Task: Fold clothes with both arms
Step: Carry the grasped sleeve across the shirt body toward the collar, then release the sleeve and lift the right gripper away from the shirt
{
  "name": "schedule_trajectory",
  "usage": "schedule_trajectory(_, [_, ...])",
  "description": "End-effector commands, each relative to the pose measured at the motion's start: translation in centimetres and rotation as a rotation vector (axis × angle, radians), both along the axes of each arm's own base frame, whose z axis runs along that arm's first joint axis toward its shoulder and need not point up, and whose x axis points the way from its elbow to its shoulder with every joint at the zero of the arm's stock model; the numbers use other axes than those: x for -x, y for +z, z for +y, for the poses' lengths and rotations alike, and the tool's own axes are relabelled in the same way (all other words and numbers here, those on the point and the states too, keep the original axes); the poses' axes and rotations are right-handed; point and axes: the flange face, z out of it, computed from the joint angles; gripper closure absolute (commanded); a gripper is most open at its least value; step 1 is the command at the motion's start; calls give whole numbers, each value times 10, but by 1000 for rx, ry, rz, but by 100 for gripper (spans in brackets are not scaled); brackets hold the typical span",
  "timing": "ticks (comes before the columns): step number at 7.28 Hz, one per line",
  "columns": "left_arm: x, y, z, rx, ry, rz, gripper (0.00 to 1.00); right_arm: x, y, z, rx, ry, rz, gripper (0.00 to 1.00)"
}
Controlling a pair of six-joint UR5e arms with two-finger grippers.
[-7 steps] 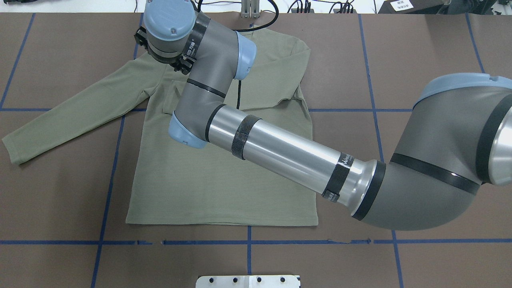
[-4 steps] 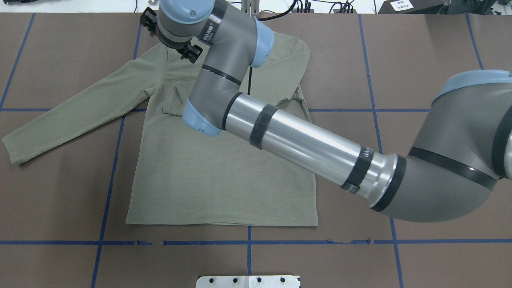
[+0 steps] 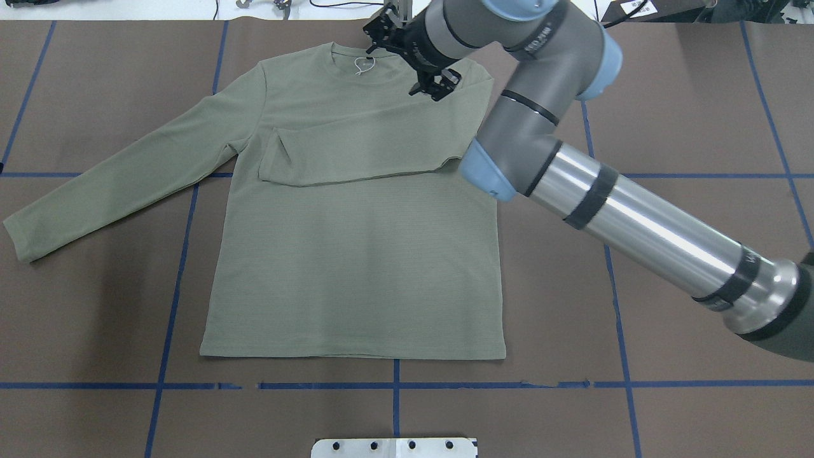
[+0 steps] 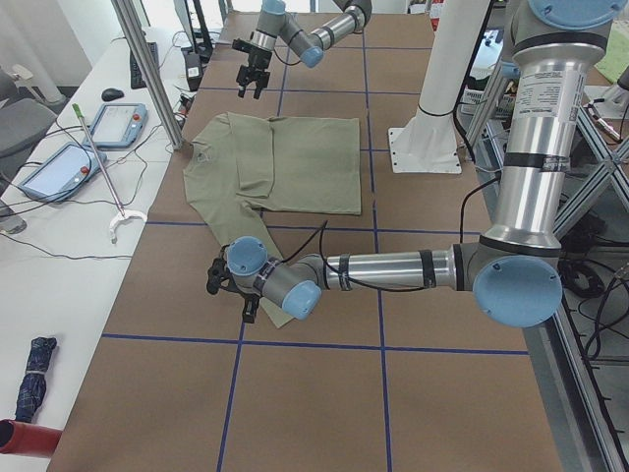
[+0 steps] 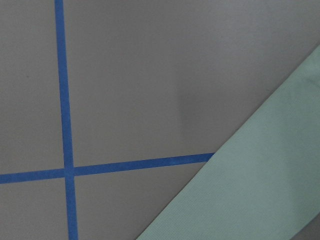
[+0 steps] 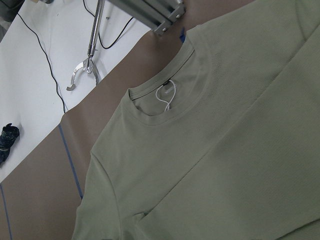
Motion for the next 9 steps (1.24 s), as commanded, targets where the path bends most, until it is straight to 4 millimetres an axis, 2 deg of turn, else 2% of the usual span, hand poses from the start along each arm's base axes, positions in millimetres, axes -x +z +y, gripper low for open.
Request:
schedule_trajectory(1, [-24, 24, 12, 32, 37, 7, 3, -35, 35, 15, 10, -9, -5, 2])
schedule_trajectory(2, [-39, 32, 18, 45, 64, -5, 7, -36, 34, 16, 8, -9, -7, 2])
schedule_trajectory(5, [-57, 48, 26, 73, 102, -15, 13, -51, 51, 32, 5, -8, -7, 1])
schedule_trajectory(6, [-59, 48, 27, 75, 107, -16, 13, -60, 59, 34, 9, -3, -5, 1])
schedule_trajectory(8, [-66, 52, 30, 82, 120, -20, 15, -80, 87, 45, 24, 7, 11, 1])
schedule_trajectory(9, [-66, 54, 30, 83, 121, -19, 20, -81, 88, 45, 26, 8, 12, 1])
